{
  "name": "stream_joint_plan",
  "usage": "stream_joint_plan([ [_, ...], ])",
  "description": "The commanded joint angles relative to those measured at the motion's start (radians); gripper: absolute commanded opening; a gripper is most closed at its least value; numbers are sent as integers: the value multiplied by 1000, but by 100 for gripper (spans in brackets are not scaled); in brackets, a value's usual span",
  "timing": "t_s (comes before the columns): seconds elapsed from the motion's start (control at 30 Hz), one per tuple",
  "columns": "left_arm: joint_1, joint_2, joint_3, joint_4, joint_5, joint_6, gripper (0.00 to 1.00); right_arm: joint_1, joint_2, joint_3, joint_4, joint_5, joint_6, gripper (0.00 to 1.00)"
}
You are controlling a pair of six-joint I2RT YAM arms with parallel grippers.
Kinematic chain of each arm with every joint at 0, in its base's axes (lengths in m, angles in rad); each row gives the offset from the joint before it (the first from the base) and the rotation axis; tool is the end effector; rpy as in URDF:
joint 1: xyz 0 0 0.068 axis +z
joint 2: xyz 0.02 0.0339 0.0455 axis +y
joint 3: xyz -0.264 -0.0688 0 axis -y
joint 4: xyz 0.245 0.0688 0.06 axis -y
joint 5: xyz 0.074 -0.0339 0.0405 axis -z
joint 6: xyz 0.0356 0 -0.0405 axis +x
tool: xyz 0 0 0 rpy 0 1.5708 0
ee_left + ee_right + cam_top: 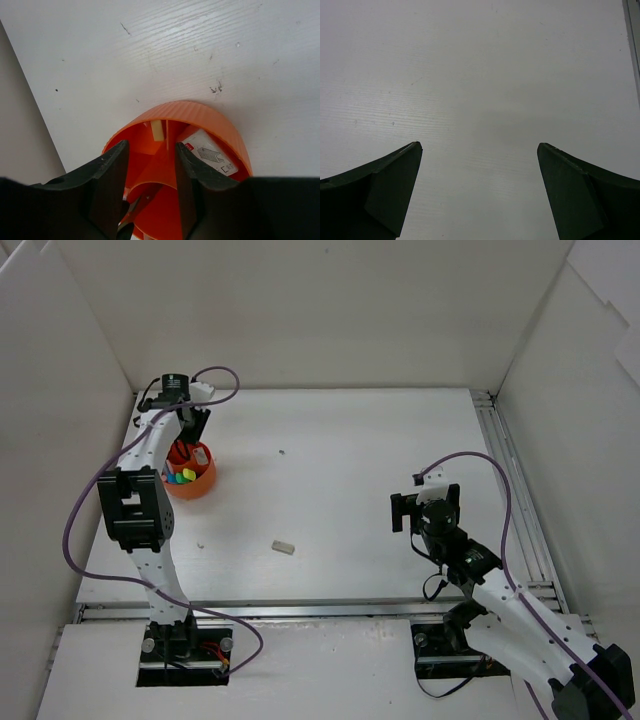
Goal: Sort the stationery into containers
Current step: Place the stationery in the storage box, then pick up the stationery from the center of the board.
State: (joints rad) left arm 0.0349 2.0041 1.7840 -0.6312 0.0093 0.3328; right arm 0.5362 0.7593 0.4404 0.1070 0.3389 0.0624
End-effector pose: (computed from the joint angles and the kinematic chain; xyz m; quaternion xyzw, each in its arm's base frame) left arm 0.4550 0.0156 0.2757 0.1405 0.9254 0.0601 0.3469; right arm 0.1652 0.0844 0.2528 -0.0769 0.7702 0.0573 0.6305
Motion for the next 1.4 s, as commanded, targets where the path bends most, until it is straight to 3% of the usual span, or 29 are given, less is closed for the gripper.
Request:
stream_joint_plan([
  [0.0, 8, -122, 48, 1, 55, -21, 37, -5, 0, 20, 74, -1, -6, 98],
  [0.2, -30, -231, 77, -5, 176, -37, 51, -5, -11, 20, 79, -24, -7, 98],
  [0.27, -65, -298, 58, -9, 277, -38, 72, -4, -21, 21, 79, -34, -6, 98],
  [0.33, -134, -373, -4, 16, 275, -72, 99, -5, -37, 18, 76, -44, -1, 98],
  [0.4, -188, -438, -142, 117, 213, -226, 99, -7, -44, 15, 85, -55, 2, 98],
  [0.5, -288, -548, -279, 111, 192, -441, 99, -5, -63, 20, 57, -37, 22, 98],
  [0.53, -338, -597, -319, 107, 97, -609, 100, -7, -77, 14, 50, -14, 42, 98],
  [0.57, -363, -616, -355, 94, 57, -679, 99, -7, -83, 9, 49, 0, 53, 98],
  [0.6, -381, -636, -385, -1, -68, -831, 99, -10, -98, 8, 46, 15, 78, 98],
  [0.63, -398, -637, -393, -54, -100, -903, 99, -8, -103, 3, 39, 34, 91, 98],
  [0.7, -440, -631, -419, -215, -115, -1097, 99, -8, -113, -6, 42, 81, 132, 98],
  [0.83, -544, -601, -546, -297, -78, -1375, 100, -8, -112, -20, 22, 188, 185, 98],
  [0.97, -641, -542, -621, -214, -52, -1507, 100, -8, -95, -6, 0, 242, 221, 98],
  [1.1, -737, -434, -589, -221, -80, -1693, 99, -8, -74, 12, -33, 261, 249, 98],
  [1.37, -737, -286, -577, -174, -61, -1871, 100, -8, -118, 1, -47, 221, 252, 98],
])
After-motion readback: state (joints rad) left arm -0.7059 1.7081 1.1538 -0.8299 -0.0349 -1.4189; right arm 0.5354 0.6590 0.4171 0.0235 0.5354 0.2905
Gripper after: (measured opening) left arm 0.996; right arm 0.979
